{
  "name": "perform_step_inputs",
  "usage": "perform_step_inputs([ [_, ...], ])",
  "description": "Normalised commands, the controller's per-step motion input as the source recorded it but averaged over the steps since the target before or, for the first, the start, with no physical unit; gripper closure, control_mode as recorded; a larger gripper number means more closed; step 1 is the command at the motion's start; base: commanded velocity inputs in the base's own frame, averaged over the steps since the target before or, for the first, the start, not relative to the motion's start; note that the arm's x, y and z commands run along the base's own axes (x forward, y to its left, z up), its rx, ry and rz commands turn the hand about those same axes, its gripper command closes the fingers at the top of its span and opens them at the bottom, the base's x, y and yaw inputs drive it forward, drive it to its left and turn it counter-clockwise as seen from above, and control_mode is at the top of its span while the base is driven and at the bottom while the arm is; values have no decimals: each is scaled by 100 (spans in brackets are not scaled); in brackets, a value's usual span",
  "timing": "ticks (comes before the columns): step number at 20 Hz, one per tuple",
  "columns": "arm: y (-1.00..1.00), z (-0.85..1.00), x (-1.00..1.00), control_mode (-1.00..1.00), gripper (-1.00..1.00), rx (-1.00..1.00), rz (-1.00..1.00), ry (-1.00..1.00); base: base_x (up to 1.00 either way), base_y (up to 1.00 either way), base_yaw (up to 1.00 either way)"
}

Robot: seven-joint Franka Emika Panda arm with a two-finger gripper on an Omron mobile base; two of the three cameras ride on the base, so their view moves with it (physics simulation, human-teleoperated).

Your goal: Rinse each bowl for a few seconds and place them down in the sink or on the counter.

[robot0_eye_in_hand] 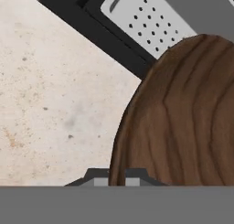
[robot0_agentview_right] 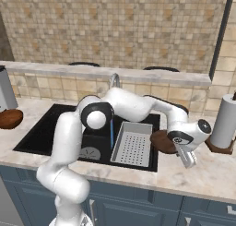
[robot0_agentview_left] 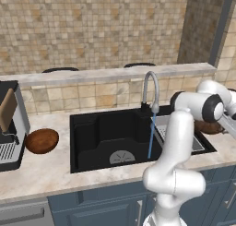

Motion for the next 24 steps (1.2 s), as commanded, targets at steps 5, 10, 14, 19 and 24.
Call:
perform_step_inputs([
  [5,-44,-40,0,-100,100,-9,-1,4,0,0,0],
  [10,-46,-43,0,-100,100,-10,-1,1,0,0,0],
  [14,-10,-11,-5,-100,100,-17,-1,0,0,0,0],
  [19,0,19,-23,-100,-100,-14,0,-1,0,0,0],
  [24,1,38,-38,-100,-100,-7,0,0,0,0,0],
])
